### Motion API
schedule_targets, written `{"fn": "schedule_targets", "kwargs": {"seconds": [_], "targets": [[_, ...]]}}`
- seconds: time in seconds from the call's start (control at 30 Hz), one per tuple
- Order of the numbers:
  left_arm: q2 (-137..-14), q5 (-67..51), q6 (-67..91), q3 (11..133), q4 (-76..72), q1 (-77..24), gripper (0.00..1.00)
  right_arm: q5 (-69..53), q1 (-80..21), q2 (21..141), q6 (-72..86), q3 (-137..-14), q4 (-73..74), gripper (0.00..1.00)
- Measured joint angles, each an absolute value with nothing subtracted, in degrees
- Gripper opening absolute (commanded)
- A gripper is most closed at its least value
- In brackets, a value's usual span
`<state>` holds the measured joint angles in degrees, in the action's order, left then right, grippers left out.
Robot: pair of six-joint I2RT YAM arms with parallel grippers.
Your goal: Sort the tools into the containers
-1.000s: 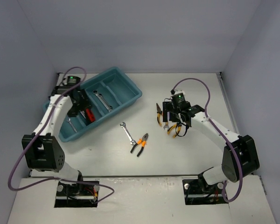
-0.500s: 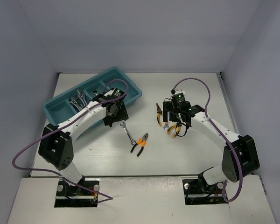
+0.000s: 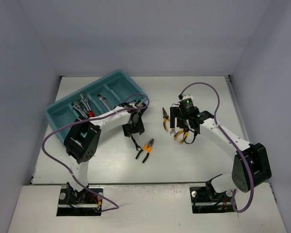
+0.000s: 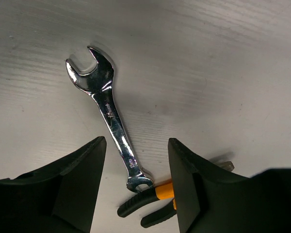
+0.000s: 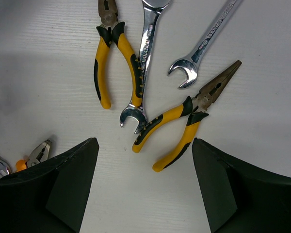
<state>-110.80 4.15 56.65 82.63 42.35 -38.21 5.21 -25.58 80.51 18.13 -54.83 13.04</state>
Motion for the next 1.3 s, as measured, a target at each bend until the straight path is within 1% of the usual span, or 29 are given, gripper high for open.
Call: {"fn": "schedule_targets", "kwargs": {"seconds": [0.17, 0.5, 0.6, 0.7, 0.87, 0.9, 1.3], "targets": [[-111.3, 3.3, 57.8, 81.9, 41.4, -38.2, 0.45, 5.2, -25.6, 80.5, 18.1, -54.8, 13.0, 0.75], [-110.9, 2.8, 60.2, 78.1, 40.3, -38.2, 0.44, 5.2, -25.6, 80.5, 18.1, -54.8, 13.0, 0.75], [-110.8, 2.9, 60.3, 78.0, 40.3, -38.2, 0.39, 5.2, -25.6, 80.5, 18.1, -54.8, 13.0, 0.75], [-110.9, 3.0, 60.2, 78.0, 40.4, -38.2, 0.3, 5.2, -25.6, 80.5, 18.1, -54.8, 13.0, 0.75], [-110.9, 3.1, 59.7, 77.6, 40.4, -38.1, 0.03, 5.2, -25.6, 80.5, 18.2, -54.7, 13.0, 0.75], [-110.7, 3.0, 59.6, 77.3, 40.2, -38.1, 0.0, 5.2, -25.6, 80.5, 18.3, -54.6, 13.0, 0.75], [-108.6, 3.6, 49.7, 75.1, 40.7, -38.1, 0.0, 5.2, -25.6, 80.4, 18.6, -53.8, 13.0, 0.75]]}}
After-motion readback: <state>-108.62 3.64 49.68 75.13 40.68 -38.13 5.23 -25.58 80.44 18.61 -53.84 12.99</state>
